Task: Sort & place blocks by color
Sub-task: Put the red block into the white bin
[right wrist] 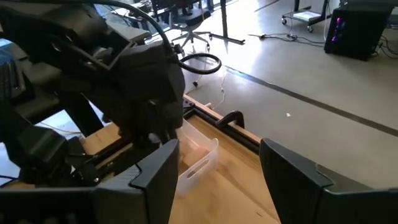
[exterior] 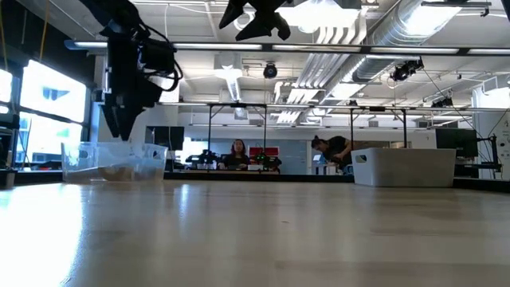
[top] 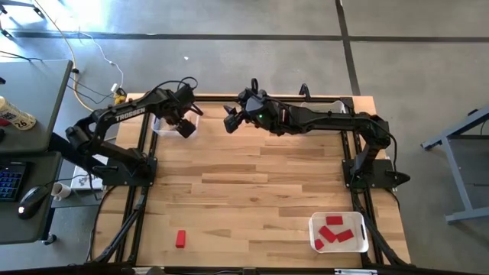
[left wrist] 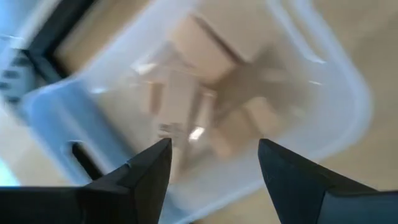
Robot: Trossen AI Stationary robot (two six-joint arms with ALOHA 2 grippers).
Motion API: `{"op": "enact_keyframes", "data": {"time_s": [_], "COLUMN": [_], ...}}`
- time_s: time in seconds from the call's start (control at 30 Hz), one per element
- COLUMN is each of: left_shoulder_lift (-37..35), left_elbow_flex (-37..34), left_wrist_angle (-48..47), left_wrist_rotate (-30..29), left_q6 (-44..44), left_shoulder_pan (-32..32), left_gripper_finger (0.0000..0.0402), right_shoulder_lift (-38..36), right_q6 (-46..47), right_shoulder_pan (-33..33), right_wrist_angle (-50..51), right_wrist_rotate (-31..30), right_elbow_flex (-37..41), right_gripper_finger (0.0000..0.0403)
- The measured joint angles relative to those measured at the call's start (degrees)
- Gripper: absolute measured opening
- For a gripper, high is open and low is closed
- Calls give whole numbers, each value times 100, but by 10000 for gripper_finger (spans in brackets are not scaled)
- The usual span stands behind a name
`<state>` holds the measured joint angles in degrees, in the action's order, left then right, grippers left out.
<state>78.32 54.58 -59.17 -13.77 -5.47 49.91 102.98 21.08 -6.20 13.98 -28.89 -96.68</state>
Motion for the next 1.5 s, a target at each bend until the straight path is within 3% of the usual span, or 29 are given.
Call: {"op": "enact_keyframes", "data": {"time_s": [0.2, 0.43, 0.63, 0.83, 1.13, 1.5], "left_shoulder_lift": [-196, -755, -1247, -1632, -1909, -1912], "left_elbow_flex": [78, 76, 75, 75, 75, 71], "left_wrist_angle": [-198, -691, -1291, -1892, -2007, -1883], "left_wrist_rotate": [901, 1023, 1033, 1062, 1185, 1180], "left_q6": [-237, -1022, -2202, -3566, -5444, -8119], "left_shoulder_pan": [-187, -759, -1425, -2266, -3655, -5752], "left_gripper_finger": [221, 220, 220, 219, 218, 218], "right_shoulder_lift": [-26, -223, -434, -529, -533, -533], "right_q6": [-187, -204, -166, -165, -165, -208], "right_shoulder_pan": [28, 26, 26, 39, 55, 189], "right_wrist_angle": [83, 624, 990, 1286, 1716, 2215], "right_wrist_rotate": [20, 53, 88, 558, 1074, 1160], "right_elbow_flex": [0, -7, -7, -9, -9, -7], "right_gripper_finger": [209, 209, 209, 209, 209, 209]}}
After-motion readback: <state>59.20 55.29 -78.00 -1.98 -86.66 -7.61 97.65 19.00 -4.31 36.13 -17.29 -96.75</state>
